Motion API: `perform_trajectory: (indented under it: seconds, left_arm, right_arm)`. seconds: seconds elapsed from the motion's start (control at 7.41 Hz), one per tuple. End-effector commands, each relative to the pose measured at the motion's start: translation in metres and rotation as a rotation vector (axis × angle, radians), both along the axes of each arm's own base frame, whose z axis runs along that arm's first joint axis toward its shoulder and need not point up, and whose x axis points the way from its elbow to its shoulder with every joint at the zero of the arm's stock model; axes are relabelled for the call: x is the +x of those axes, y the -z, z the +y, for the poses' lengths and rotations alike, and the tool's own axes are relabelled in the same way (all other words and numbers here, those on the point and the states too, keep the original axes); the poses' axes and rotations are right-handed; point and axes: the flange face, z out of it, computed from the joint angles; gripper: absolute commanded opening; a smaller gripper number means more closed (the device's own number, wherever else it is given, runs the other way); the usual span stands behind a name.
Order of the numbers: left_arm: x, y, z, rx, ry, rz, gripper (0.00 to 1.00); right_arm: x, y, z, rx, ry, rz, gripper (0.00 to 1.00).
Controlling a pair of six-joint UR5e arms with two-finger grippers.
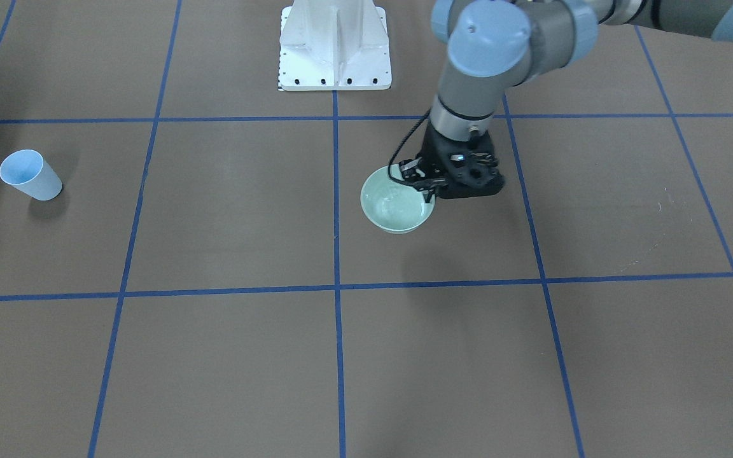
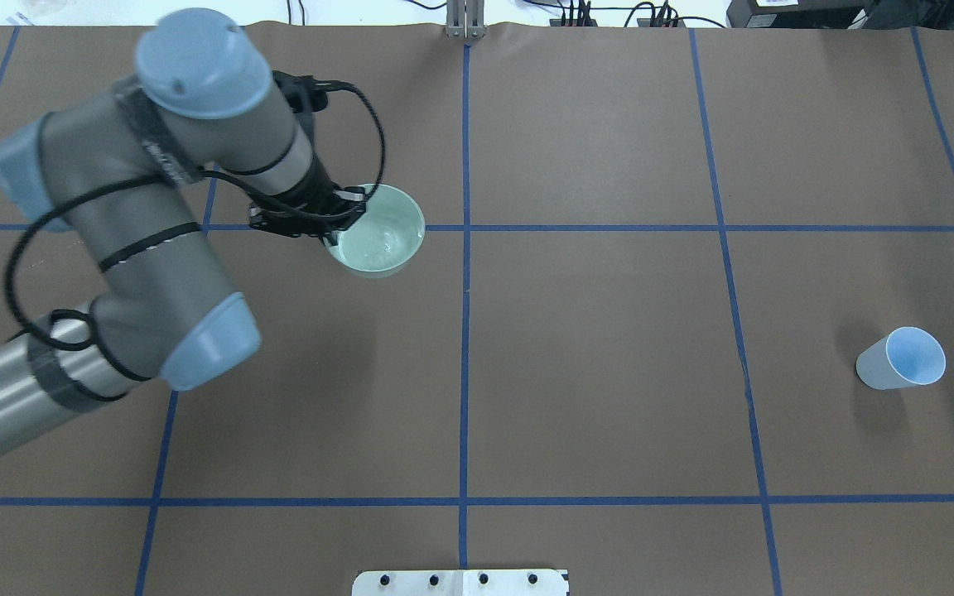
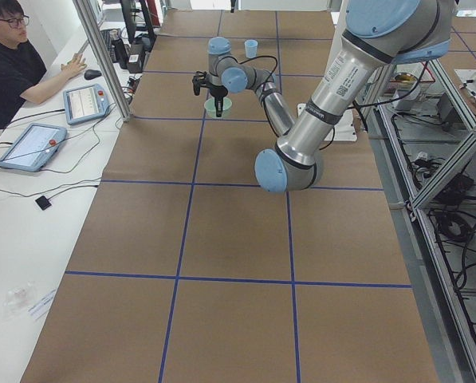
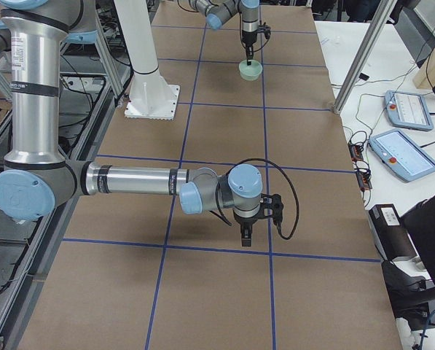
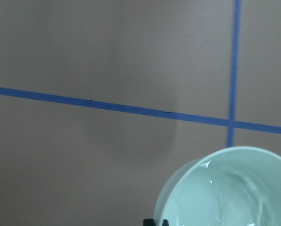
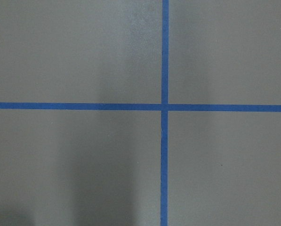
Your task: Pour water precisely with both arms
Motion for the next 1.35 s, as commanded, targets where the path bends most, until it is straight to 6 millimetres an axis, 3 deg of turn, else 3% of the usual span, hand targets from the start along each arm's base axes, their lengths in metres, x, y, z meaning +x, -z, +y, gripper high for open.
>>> perform_trajectory:
  seconds: [0.0, 0.4, 0.94, 1.21]
  left_arm:
    - [-0.11, -0.099, 0.013, 0.053, -0.075, -0.048, 0.0]
    - [-0.136, -0.206, 0.042, 0.073, -0.071, -0.035, 0.0]
    - [-0.127, -0.29, 0.033, 0.059, -0.062, -0.033, 0.0]
    - [-0.134, -0.336, 0.043, 0.093, -0.07, -0.015, 0.0]
  right_arm:
    - [0.001, -0.001, 0.003, -0.005, -0.003, -0.004, 0.99]
    - [0.001, 0.002, 0.002, 0.005, -0.003, -0.005, 0.99]
    - [0.001, 0.002, 0.002, 0.005, -0.003, -0.005, 0.99]
    - [0.001, 0.004, 0.002, 0.008, -0.003, -0.005, 0.99]
